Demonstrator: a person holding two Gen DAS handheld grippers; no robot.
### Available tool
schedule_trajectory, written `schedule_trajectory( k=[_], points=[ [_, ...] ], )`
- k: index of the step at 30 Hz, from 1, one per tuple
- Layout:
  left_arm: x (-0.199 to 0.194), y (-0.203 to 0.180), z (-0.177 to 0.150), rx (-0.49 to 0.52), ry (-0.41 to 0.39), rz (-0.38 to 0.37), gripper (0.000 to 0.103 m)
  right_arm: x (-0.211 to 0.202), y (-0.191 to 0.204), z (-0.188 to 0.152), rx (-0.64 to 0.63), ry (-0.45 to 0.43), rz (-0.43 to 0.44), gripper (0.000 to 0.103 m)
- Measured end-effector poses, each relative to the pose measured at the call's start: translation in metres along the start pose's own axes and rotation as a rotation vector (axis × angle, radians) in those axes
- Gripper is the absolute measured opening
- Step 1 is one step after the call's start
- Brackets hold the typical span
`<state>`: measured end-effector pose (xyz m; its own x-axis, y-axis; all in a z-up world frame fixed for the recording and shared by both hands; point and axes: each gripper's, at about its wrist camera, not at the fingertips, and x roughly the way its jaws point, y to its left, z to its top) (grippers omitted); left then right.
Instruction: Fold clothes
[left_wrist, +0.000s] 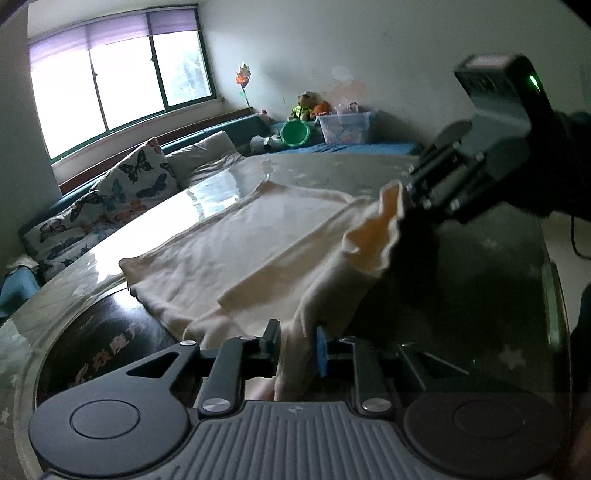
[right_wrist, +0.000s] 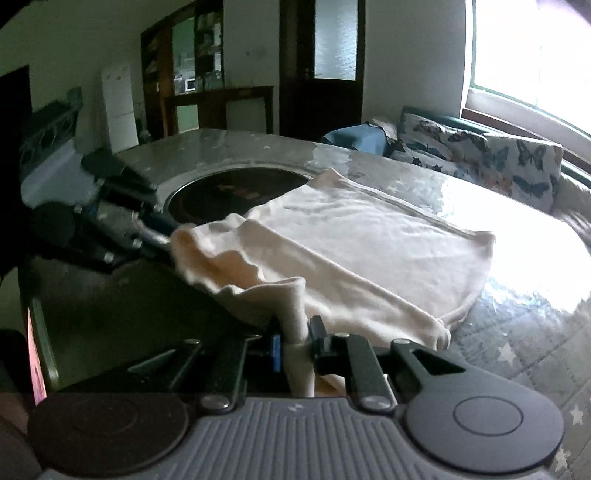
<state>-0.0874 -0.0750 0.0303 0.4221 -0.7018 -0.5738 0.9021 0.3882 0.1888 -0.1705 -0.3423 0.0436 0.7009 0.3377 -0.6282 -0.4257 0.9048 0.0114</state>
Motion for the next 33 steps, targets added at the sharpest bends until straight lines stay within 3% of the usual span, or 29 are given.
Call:
schedule_trajectory(
  k=[9,11,12,14,21,27,33],
  points=[
    [-0.004,-0.014,-0.013,0.065,0.026,0.039,0.034,0.003,-0.003,0.009,0.042,-0.011,-0.016,0.013],
    [-0.004,-0.013,-0.014,0.064,0.024,0.043,0.031,0.004,-0.002,0.008,0.041,-0.012,-0.024,0.013],
    [-0.004,-0.012,-0.014,0.055,0.026,0.051,0.018,0.005,-0.001,0.007,0.04,-0.012,-0.026,0.013],
    [-0.006,-0.007,-0.013,0.013,0.018,0.053,0.01,0.003,0.004,0.005,0.028,-0.014,-0.03,0.012],
    [-0.032,-0.001,-0.006,-0.083,-0.026,0.019,0.008,-0.019,0.022,0.003,-0.009,-0.034,-0.018,0.01],
    [-0.077,-0.011,-0.002,-0.152,-0.062,-0.036,0.008,-0.054,0.041,0.003,-0.034,-0.022,0.03,0.01],
    [-0.093,-0.011,0.015,-0.169,-0.085,-0.028,0.008,-0.069,0.034,0.021,-0.005,-0.022,0.059,0.01]
  ],
)
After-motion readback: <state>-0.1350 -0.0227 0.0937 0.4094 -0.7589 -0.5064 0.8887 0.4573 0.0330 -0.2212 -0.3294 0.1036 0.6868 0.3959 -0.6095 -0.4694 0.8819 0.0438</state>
